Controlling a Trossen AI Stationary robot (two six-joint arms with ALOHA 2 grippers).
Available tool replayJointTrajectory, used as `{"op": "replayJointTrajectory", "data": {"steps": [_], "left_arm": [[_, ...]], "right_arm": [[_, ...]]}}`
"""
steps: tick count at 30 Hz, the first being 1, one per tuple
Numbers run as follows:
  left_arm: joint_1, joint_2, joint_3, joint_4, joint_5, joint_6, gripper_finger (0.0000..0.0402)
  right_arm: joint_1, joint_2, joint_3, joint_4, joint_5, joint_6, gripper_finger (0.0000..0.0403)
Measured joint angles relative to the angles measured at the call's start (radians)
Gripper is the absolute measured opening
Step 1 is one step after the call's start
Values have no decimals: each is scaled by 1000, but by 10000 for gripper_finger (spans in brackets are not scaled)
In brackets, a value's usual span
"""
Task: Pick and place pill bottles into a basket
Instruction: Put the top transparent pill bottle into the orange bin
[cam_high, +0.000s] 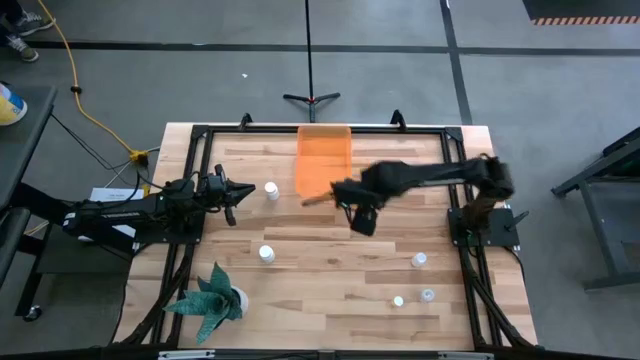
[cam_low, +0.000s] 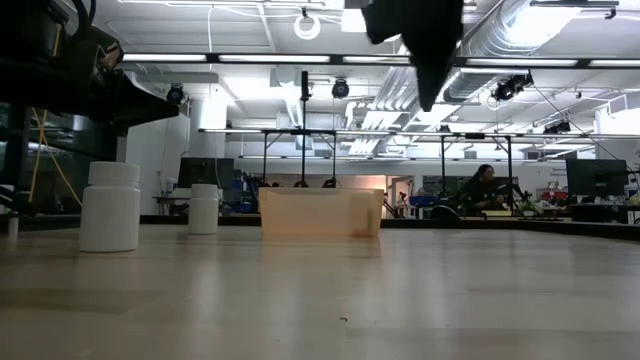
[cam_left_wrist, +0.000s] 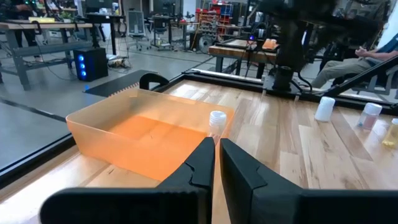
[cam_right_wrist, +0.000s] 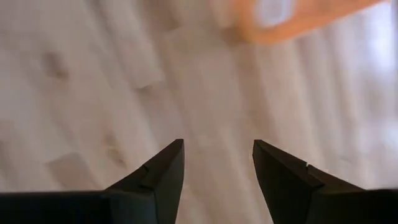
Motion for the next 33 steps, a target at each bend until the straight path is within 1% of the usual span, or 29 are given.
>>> {"op": "replayJointTrajectory", "data": {"steps": [5, 7, 10, 15, 17, 20, 23, 28, 33], "left_arm": [[0, 0, 0, 1, 0, 0, 62], [0, 0, 0, 2, 0, 0, 62], [0, 0, 0, 3, 0, 0, 62], [0, 0, 0, 5, 0, 0, 63], [0, 0, 0, 6, 0, 0, 62], [0, 0, 0, 6, 0, 0, 62], [0, 0, 0, 6, 0, 0, 62], [0, 0, 0, 6, -1, 0, 63], [0, 0, 0, 6, -1, 0, 62]], "right_arm": [[94, -203, -277, 215, -93, 122, 179], [128, -274, -365, 253, -124, 201, 180], [177, -355, -484, 254, -188, 322, 181], [218, -435, -634, 259, -329, 504, 179], [228, -448, -681, 265, -373, 527, 181], [246, -450, -736, 280, -423, 512, 188], [258, -447, -765, 307, -432, 487, 199], [272, -446, -770, 323, -415, 457, 224], [329, -446, -770, 339, -305, 397, 244]]}}
